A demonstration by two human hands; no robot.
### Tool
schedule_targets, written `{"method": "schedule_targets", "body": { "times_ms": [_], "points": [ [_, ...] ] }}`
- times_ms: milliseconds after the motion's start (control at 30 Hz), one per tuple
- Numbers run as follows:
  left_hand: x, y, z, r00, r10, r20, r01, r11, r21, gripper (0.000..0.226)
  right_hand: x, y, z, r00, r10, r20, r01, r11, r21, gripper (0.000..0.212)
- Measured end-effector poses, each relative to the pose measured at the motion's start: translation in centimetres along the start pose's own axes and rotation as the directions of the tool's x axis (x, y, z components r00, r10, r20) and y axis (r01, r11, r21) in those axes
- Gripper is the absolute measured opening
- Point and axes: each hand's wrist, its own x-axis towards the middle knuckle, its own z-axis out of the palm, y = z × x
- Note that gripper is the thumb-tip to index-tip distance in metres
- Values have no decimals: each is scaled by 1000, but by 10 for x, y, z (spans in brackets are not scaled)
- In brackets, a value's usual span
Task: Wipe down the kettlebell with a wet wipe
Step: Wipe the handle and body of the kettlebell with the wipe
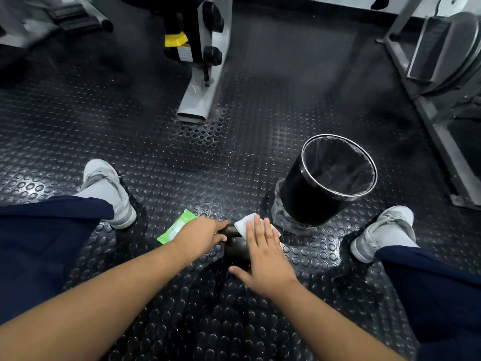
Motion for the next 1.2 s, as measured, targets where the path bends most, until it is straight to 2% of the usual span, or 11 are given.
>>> {"method": "schedule_targets", "body": {
  "times_ms": [167, 433, 633, 1200],
  "points": [
    [-1, 1, 0, 1000, -10, 18, 11, 1000, -16, 53, 15, -3, -11, 999, 38, 25, -38, 999, -4, 113],
    [-2, 3, -5, 1000, -11, 5, 11, 1000, -5, 55, 2, -3, -2, 1000, -8, 16, 9, 999, -32, 113],
    [-5, 7, -8, 1000, -8, 13, 8, 1000, -8, 53, 10, -7, -7, 999, 23, 34, -23, 1000, 8, 113],
    [-6, 8, -11, 1000, -10, 9, 10, 999, -34, 54, 0, -10, -6, 999, -8, 39, 10, 999, -43, 112]
  ]
}}
